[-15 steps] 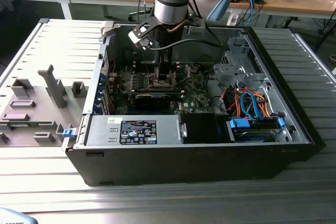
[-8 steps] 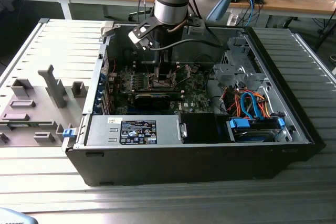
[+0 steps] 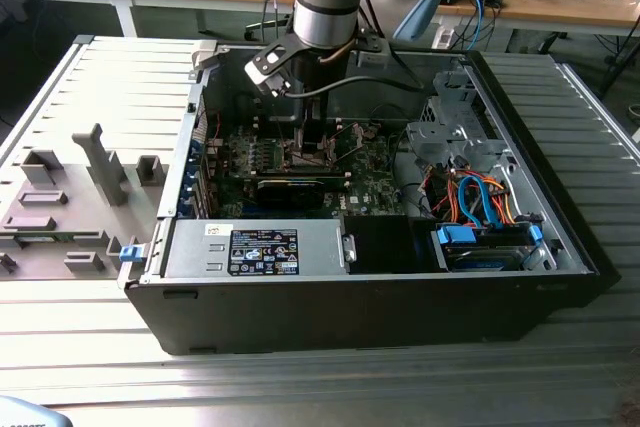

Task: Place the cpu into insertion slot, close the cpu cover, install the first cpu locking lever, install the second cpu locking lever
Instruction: 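Place the cpu into insertion slot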

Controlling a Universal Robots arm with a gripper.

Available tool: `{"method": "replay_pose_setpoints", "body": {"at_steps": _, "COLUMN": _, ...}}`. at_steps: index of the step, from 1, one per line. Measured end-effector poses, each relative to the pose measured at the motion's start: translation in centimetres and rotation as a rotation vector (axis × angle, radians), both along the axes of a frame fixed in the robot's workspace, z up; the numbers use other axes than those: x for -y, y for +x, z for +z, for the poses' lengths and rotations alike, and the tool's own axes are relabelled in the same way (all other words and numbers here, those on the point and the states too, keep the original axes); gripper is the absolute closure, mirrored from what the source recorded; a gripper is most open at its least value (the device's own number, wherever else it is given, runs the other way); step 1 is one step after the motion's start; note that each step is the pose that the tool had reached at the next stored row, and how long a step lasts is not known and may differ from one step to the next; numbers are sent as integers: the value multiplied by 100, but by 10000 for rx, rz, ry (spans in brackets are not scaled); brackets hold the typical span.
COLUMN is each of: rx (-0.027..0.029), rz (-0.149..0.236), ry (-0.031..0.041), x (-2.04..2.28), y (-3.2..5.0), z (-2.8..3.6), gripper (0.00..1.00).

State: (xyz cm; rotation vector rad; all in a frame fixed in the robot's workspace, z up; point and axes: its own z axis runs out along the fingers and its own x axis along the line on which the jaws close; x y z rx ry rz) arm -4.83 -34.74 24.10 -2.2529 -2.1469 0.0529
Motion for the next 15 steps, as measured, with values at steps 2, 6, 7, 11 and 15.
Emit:
{"method": "replay_pose_setpoints", "body": {"at_steps": 2, "rx": 0, "rz": 0, "ry": 1, "x": 0, "y": 0, "z": -4, "gripper": 45}}
{"method": "replay_pose_setpoints", "body": {"at_steps": 6, "rx": 1, "rz": 0, "ry": 0, "x": -7, "y": 0, "z": -24, "gripper": 45}}
{"method": "replay_pose_setpoints", "body": {"at_steps": 7, "rx": 1, "rz": 0, "ry": 0, "x": -10, "y": 0, "z": -26, "gripper": 45}}
{"method": "replay_pose_setpoints", "body": {"at_steps": 11, "rx": 1, "rz": 0, "ry": 1, "x": -17, "y": 0, "z": -35, "gripper": 45}}
{"method": "replay_pose_setpoints", "body": {"at_steps": 15, "rx": 0, "rz": 0, "ry": 0, "x": -24, "y": 0, "z": -37, "gripper": 45}}
